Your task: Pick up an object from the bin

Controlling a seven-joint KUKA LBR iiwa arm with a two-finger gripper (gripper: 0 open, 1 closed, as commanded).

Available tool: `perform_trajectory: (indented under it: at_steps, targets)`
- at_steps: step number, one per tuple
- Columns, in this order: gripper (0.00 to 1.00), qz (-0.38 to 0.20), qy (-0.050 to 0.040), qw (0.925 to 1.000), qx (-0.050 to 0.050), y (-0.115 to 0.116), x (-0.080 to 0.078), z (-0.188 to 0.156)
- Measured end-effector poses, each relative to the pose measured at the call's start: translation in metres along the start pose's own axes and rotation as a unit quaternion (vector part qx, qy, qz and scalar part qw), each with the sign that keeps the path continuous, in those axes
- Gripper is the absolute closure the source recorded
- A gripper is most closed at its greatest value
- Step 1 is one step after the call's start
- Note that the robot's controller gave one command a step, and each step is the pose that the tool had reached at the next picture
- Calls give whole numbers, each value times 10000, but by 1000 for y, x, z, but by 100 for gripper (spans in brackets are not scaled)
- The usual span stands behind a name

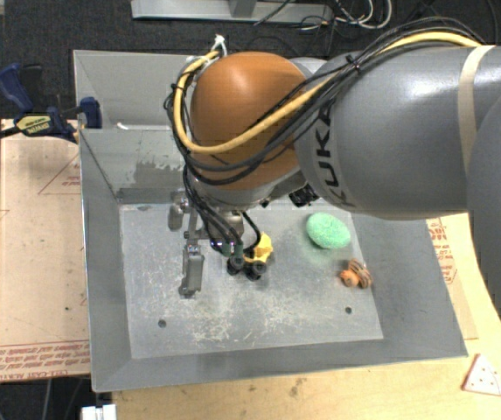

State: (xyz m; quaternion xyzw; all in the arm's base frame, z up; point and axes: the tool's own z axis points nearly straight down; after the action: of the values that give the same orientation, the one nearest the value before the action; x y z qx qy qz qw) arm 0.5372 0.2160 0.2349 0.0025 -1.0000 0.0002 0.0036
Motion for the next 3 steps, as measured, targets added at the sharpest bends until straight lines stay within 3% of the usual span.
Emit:
perform_trajectory:
  at_steps: [1, 2, 3]
  targets:
    - [0, 21, -40, 10000, -9, -1, -2, -5]
    - [0, -27, -24, 10000, -4, -7, -33, -50]
    - [0, 152, -121, 9998, -32, -47, -29, -70]
